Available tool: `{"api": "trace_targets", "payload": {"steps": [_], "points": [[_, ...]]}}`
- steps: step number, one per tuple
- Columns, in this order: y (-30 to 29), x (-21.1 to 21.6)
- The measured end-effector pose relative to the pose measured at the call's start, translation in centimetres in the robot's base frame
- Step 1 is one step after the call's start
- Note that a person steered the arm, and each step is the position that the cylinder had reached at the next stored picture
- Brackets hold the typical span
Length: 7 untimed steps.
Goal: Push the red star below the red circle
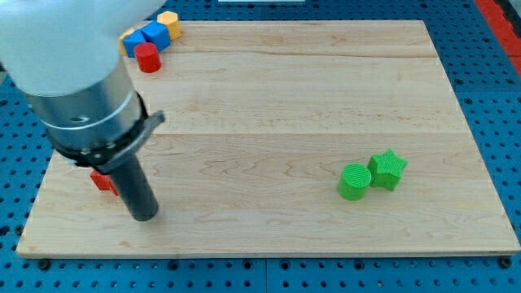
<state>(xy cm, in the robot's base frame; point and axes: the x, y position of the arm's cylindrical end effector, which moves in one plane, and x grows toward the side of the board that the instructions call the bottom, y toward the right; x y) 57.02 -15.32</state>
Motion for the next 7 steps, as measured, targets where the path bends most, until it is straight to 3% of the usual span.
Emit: {"api": "trace_targets", "payload": {"steps": [1,2,3,4,5,7], "points": [[-1.4,-1.2],[-2.5,-5.2],[-1.0,-3.4],[-0.9,1.5],[-3.6,1.0],[-7.7,-4.7]]}}
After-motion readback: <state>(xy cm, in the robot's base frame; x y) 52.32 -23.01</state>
